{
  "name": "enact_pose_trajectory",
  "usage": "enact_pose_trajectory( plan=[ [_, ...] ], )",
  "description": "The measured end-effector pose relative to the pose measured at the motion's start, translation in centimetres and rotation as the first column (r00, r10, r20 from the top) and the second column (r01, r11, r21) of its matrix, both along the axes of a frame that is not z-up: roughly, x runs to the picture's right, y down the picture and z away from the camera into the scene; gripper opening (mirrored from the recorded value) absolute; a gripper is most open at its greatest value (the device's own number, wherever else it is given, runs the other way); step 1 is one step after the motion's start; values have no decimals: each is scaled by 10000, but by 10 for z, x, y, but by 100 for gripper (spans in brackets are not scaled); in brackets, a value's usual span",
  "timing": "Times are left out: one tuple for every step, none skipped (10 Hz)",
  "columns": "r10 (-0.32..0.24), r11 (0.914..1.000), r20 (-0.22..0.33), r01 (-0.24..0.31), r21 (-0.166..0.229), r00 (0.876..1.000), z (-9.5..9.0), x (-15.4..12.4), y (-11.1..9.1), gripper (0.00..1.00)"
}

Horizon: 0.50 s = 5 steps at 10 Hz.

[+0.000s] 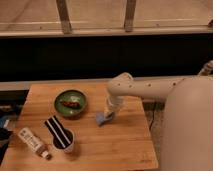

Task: Wipe the white sponge on the table

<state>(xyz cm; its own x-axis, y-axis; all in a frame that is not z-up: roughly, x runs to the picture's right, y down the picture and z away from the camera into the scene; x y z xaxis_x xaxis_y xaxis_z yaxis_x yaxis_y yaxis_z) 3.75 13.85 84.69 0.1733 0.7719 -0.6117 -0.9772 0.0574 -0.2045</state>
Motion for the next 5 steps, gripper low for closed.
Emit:
enact_pose_trajectory(
  plan=[
    [42, 10000, -191, -41, 31, 9998, 9, 4, -9, 49],
    [177, 9998, -428, -175, 56, 9989, 17, 11, -16, 57],
    [393, 9992, -746, -390, 51, 9964, 25, 20, -22, 67],
    [716, 9974, -1129, -712, 71, 9910, 29, 36, -26, 77],
    [926, 9957, -1338, -926, 67, 9867, 30, 48, -25, 80]
  ],
)
